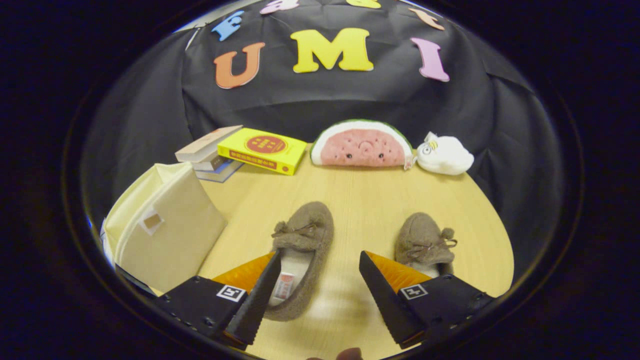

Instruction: Open the storage box then place both shoes into the box .Put the left shoe in first, then the right shoe, with the right side of both shoes facing outward in a uniform manner.

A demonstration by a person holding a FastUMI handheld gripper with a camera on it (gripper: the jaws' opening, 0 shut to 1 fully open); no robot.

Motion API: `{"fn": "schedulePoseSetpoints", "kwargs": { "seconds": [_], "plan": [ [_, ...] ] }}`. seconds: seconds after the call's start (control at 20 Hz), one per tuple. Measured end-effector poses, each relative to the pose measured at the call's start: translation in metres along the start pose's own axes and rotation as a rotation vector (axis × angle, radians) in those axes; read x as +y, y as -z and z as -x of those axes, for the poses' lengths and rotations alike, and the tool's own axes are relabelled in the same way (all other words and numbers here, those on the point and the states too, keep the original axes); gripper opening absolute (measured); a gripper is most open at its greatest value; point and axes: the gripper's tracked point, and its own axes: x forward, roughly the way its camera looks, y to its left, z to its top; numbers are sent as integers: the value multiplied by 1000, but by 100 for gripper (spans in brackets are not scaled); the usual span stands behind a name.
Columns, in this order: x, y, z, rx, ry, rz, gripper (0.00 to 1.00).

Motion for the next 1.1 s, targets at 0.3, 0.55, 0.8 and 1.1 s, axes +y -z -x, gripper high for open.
{"fn": "schedulePoseSetpoints", "kwargs": {
  "seconds": [0.3, 0.55, 0.8, 1.1],
  "plan": [
    [7, 20, -34, 88, -32, -60, 63],
    [8, 20, -37, 84, -36, -160, 2],
    [17, 11, -16, 56, -79, -237, 0],
    [44, -19, 31, 2, -151, -320, 0]
  ]
}}
